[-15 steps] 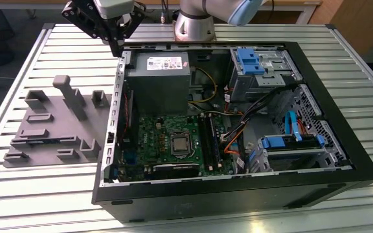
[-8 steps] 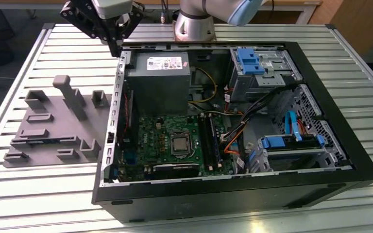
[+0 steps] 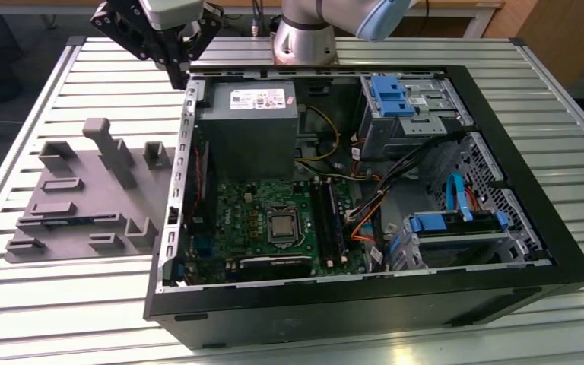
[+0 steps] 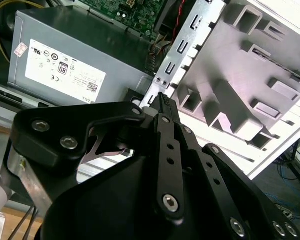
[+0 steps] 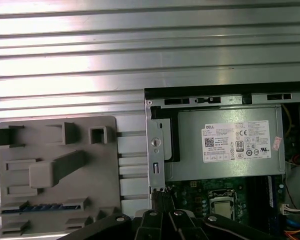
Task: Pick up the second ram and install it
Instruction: 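Reach for the second ram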
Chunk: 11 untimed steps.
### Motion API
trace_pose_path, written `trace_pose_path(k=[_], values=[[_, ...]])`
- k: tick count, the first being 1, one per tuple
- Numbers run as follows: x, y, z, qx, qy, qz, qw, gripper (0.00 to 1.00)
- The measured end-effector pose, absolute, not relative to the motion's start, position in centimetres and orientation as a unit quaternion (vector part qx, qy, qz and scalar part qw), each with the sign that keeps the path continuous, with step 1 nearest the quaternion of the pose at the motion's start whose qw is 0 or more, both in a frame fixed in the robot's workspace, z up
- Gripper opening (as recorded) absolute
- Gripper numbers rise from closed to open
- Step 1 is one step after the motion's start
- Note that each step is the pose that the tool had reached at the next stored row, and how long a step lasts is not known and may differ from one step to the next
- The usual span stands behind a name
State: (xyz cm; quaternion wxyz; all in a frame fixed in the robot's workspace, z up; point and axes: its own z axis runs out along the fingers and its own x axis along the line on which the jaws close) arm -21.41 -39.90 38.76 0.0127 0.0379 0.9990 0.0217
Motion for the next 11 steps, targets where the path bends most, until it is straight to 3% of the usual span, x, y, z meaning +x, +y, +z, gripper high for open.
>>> trace_pose_path(k=[11], values=[[-22.18,-39.89,38.73,0.038,0.999,0.022,0.013,0.11]])
